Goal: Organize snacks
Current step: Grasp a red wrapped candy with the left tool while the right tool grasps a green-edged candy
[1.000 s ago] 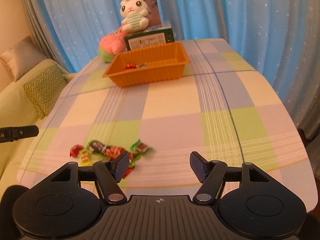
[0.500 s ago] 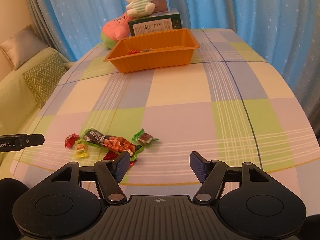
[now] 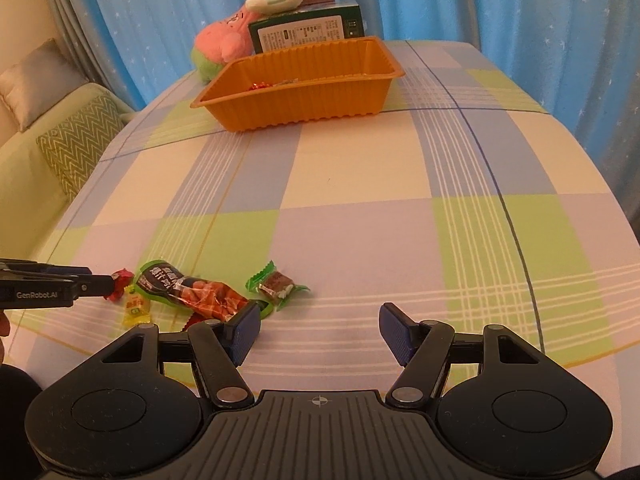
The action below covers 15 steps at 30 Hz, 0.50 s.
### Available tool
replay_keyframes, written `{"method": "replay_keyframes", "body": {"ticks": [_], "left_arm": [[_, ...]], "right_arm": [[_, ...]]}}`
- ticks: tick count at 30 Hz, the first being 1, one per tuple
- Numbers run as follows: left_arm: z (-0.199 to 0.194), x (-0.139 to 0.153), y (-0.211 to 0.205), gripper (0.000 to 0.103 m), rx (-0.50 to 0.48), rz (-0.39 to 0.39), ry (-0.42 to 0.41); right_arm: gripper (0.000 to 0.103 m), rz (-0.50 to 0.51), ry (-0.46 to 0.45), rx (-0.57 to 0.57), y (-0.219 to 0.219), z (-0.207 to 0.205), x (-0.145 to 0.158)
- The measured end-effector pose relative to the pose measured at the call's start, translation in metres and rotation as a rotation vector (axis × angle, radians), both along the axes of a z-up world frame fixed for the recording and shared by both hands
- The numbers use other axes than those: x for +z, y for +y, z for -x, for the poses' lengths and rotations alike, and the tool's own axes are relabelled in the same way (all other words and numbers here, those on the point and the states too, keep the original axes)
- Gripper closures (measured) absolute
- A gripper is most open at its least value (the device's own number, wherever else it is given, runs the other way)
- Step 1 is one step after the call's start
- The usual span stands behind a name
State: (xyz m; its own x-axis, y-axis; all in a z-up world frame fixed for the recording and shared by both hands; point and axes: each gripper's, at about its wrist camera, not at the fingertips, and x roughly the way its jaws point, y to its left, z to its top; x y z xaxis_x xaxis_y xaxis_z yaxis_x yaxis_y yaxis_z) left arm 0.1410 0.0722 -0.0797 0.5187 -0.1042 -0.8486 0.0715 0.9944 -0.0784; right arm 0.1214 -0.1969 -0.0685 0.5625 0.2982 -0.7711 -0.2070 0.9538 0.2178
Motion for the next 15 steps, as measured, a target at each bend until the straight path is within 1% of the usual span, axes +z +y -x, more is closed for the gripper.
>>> {"method": "replay_keyframes", "body": {"ticks": [7, 12, 15], "left_arm": [[-0.010, -0.011, -0.002, 0.086, -0.016, -0.002, 0.039], [-0.010, -0.011, -0.002, 0.087, -0.003, -0.005, 0.034], [-0.008, -0.007, 0.000, 0.087, 0.014, 0.009, 0.020]], "right_arm": [[0.037, 0.015, -0.016, 0.060, 0.010, -0.018, -0.004], [0.039, 0.020, -0.018, 0.123, 0.019, -0.033, -0.009], [0.048, 0.051, -0.016, 0.173, 0.024, -0.040, -0.014]]}}
